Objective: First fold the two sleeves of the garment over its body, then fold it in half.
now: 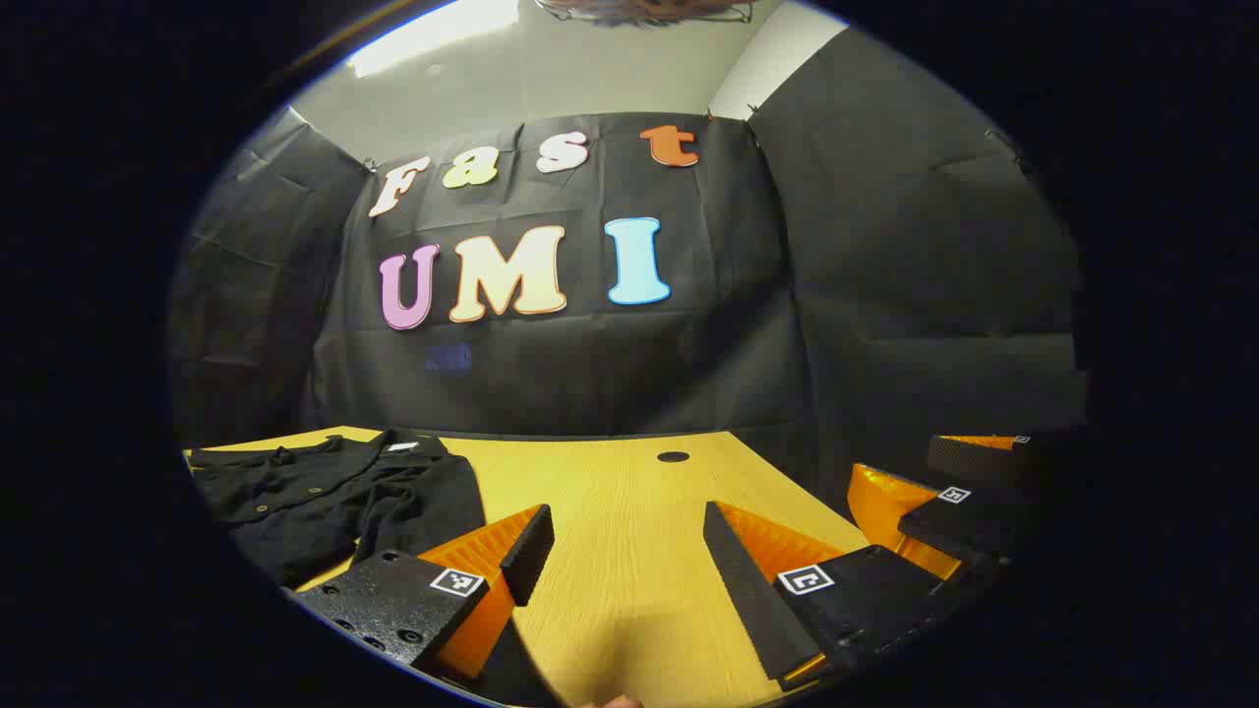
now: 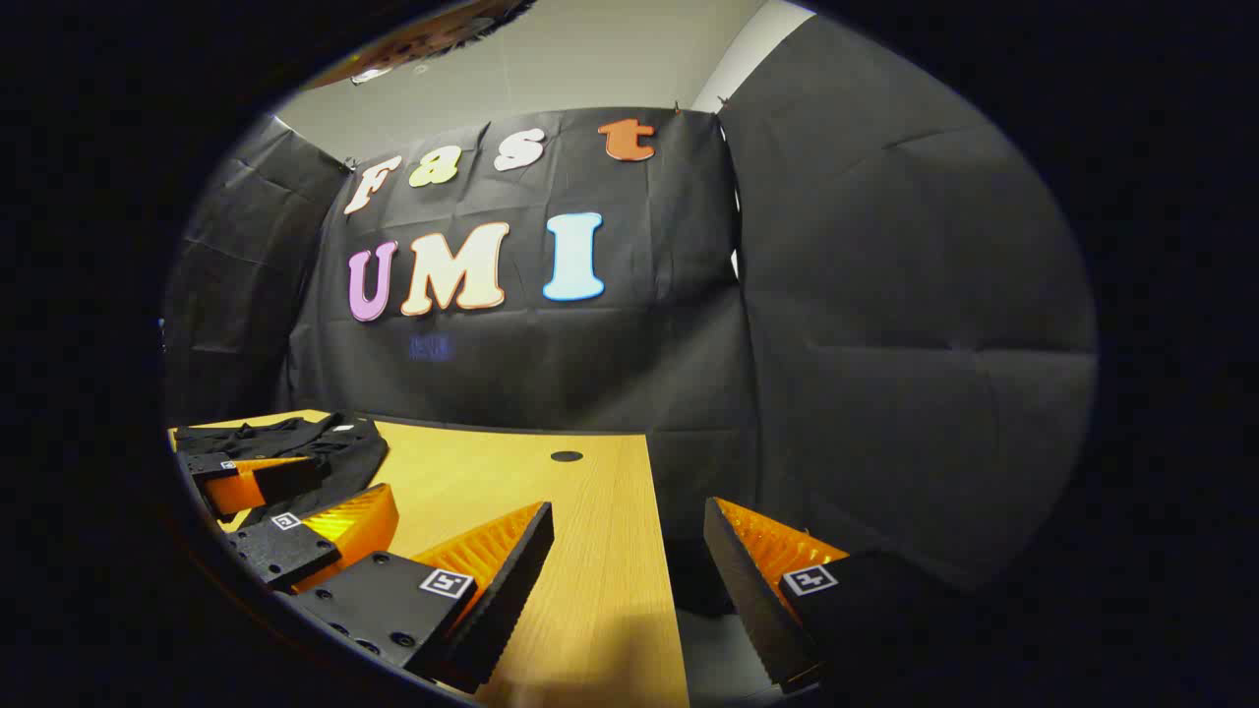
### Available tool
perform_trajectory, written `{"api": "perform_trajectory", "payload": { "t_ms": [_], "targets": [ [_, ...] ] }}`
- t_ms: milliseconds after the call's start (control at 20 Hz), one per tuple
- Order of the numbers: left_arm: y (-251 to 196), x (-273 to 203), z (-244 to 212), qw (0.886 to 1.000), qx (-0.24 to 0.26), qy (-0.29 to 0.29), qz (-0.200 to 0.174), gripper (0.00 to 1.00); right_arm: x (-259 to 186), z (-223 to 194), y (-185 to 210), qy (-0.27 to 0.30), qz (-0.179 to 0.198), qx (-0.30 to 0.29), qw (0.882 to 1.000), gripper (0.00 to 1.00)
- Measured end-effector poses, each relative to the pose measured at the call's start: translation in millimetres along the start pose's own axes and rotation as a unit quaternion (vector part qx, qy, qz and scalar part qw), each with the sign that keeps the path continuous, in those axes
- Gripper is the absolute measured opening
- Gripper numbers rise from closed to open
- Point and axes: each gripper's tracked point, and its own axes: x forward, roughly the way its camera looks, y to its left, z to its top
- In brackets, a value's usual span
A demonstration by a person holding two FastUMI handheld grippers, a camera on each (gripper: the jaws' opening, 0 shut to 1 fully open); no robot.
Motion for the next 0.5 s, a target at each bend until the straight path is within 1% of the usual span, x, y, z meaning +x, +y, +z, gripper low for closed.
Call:
{"api": "perform_trajectory", "payload": {
  "t_ms": [150,250,300,400,500],
  "targets": [
    [5,26,1,1.0,0.0,-0.001,0.008,0.92,39,14,17,-0.003,0.003,-0.007,1.0,0.98],
    [13,41,18,0.999,-0.003,-0.022,0.024,0.92,50,19,24,-0.007,0.017,-0.007,1.0,0.98],
    [13,50,29,0.999,-0.007,-0.035,0.025,0.92,55,29,28,-0.016,0.024,-0.006,1.0,0.98],
    [13,63,53,0.998,-0.006,-0.054,0.026,0.92,66,53,29,-0.037,0.023,-0.006,0.999,0.98],
    [15,62,82,0.997,-0.009,-0.073,0.018,0.92,61,88,31,-0.063,0.021,-0.006,0.998,0.98]
  ]
}}
